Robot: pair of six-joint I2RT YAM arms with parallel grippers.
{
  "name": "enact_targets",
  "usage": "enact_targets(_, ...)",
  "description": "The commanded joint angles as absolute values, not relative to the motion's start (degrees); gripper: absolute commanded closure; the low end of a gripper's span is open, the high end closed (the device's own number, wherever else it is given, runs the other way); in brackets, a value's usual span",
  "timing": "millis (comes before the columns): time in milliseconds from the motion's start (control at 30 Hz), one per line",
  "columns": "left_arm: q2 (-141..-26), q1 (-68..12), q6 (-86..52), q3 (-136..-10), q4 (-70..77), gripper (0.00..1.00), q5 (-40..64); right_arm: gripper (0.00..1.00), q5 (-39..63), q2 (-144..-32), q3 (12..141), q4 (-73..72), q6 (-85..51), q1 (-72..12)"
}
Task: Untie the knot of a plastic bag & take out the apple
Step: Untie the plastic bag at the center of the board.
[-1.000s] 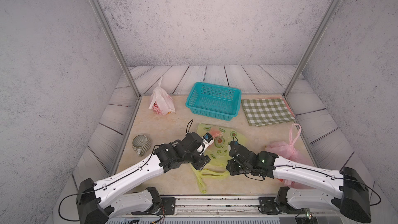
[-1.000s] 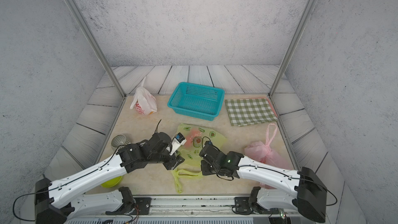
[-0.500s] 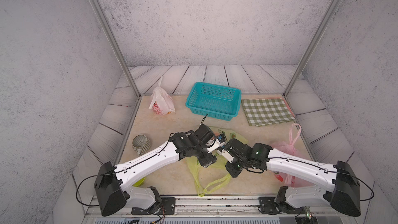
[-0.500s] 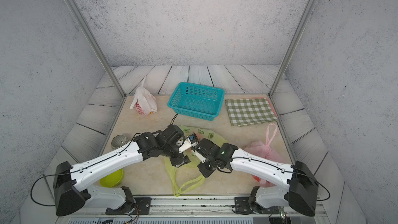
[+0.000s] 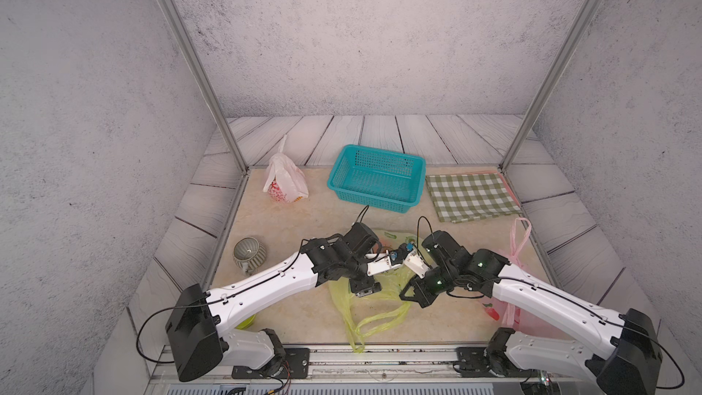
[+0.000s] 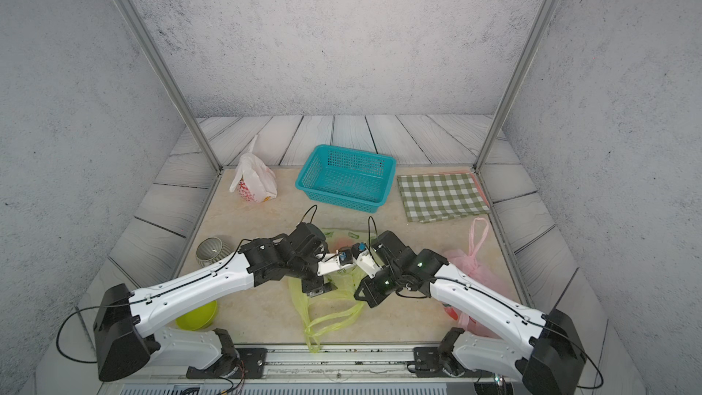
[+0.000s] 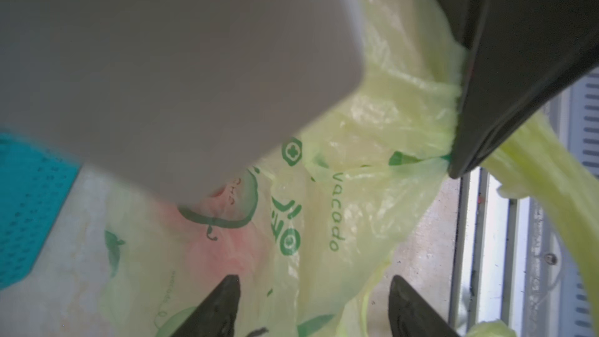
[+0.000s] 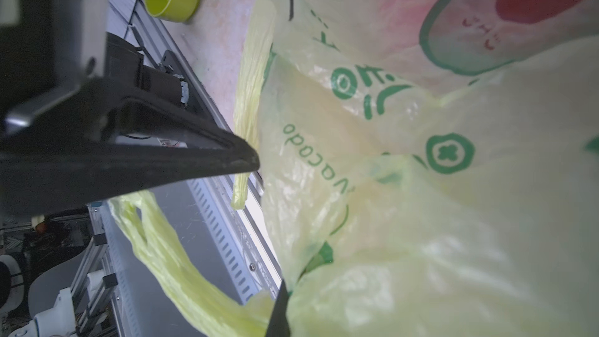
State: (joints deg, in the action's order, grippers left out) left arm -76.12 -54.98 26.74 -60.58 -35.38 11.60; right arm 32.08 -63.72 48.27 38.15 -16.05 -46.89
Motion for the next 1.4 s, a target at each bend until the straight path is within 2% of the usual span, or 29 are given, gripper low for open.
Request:
enact_targets(0, -78.2, -54.7, 33.5, -60.4, -34.6, 0.26, 10.5, 1.0, 38.1, -62.0, 47.8, 35.5, -15.4, -46.1)
enact_targets(167, -82.1, -54.3, 34.0, -62.8, -37.7, 0.28, 12.6, 1.0, 36.6, -60.1, 47.4, 37.5, -14.7, -44.8)
enact_targets(300, -81.2, -54.0, 33.8, -61.6, -39.1, 0.29, 16.5, 1.0, 31.1, -56.4, 46.6, 39.0, -15.8, -42.3)
enact_targets(433, -80.0, -54.0, 33.4, -59.0, -39.2, 0.28, 18.4, 1.0, 30.2, -52.8, 46.3, 38.8, -17.0, -39.8)
enact_targets(667, -80.8, -53.8, 30.2, -59.4, -36.3, 0.27, 14.3, 1.0, 34.3, -53.7, 45.9, 37.1, -17.8, -38.9)
enact_targets(900, -79.2, -53.5, 27.3, -62.6, -34.4, 0.29, 17.3, 1.0, 37.4, -54.1, 43.5, 35.3, -18.9, -38.9)
enact_targets(933, -79.2, -53.4, 27.0, -63.1, -34.4, 0.31, 17.4, 1.0, 37.6, -54.0, 43.2, 35.0, -19.0, -38.8)
enact_targets(967, -79.4, -53.3, 26.7, -63.5, -34.4, 0.41, 17.3, 1.0, 37.5, -53.8, 42.9, 34.7, -19.3, -38.9)
enact_targets(1000, -79.5, -53.1, 26.6, -63.7, -34.6, 0.61, 17.3, 1.0, 37.4, -53.6, 42.7, 34.6, -19.5, -38.9)
enact_targets(1033, -79.8, -52.7, 26.9, -63.9, -35.0, 0.87, 17.8, 1.0, 37.1, -53.4, 42.7, 34.5, -19.6, -38.9)
enact_targets(1067, -80.3, -52.1, 27.4, -64.4, -35.9, 1.0, 18.3, 1.0, 36.8, -53.3, 42.8, 34.8, -19.5, -38.8)
enact_targets(1100, -80.6, -51.7, 27.2, -64.8, -36.8, 1.0, 18.3, 0.99, 36.3, -53.2, 43.0, 35.1, -19.3, -38.9)
enact_targets(1133, -81.0, -51.4, 27.3, -65.6, -38.2, 1.0, 17.8, 0.9, 35.0, -53.1, 43.3, 35.9, -18.9, -38.9)
enact_targets(1200, -81.6, -51.0, 26.2, -67.1, -40.0, 1.0, 12.6, 0.66, 29.2, -52.5, 44.4, 38.5, -18.6, -38.9)
enact_targets(1267, -82.7, -50.5, 22.7, -69.6, -41.7, 1.0, 2.2, 0.31, 20.2, -50.8, 45.8, 40.9, -19.4, -38.8)
enact_targets(1300, -83.6, -50.1, 20.6, -71.3, -42.7, 1.0, -3.8, 0.22, 17.1, -49.7, 46.2, 41.1, -20.3, -38.8)
enact_targets(1367, -86.0, -47.7, 16.7, -77.4, -48.6, 1.0, -10.9, 0.2, 15.8, -47.0, 47.4, 39.3, -21.2, -38.8)
